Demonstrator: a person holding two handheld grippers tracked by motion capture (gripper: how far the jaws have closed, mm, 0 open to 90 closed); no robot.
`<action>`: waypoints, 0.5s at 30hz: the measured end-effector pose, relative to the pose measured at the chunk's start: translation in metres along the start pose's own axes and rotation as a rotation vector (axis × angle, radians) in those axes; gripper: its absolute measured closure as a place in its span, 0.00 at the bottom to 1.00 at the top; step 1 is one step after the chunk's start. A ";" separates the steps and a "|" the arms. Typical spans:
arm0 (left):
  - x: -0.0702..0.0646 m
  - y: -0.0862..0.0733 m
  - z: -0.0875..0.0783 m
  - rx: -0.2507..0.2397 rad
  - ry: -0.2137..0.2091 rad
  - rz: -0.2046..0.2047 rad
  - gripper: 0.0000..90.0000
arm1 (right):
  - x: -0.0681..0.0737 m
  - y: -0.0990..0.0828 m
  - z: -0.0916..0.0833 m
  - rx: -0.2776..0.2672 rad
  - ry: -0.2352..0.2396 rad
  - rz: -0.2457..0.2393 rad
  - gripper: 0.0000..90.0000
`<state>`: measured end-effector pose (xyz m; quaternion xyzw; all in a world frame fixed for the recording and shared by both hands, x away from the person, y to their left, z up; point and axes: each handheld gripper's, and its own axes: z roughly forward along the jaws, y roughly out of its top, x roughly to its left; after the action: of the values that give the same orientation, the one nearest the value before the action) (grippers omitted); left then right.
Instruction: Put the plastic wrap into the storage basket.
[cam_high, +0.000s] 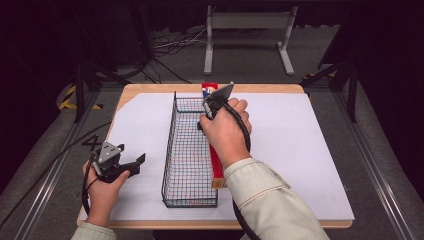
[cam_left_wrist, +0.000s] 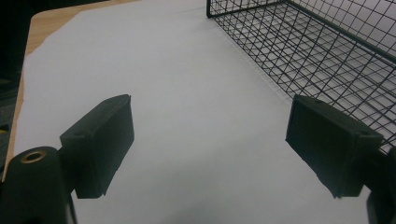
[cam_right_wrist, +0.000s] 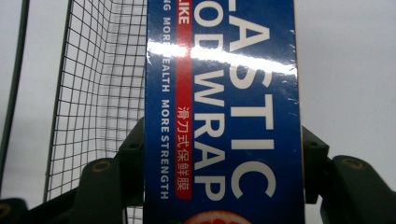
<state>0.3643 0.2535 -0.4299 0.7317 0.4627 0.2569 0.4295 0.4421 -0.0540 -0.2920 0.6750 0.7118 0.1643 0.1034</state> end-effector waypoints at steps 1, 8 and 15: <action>0.000 0.000 0.000 0.000 0.001 0.000 0.18 | 0.001 0.000 0.000 -0.001 0.002 0.003 0.44; 0.000 0.000 -0.001 0.006 0.014 0.010 0.18 | 0.009 0.000 0.000 0.015 0.041 0.050 0.44; -0.005 0.000 0.000 0.008 0.013 0.026 0.17 | 0.015 0.001 0.001 0.008 0.069 0.104 0.44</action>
<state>0.3620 0.2497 -0.4299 0.7378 0.4569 0.2653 0.4201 0.4423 -0.0391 -0.2918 0.7054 0.6796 0.1895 0.0673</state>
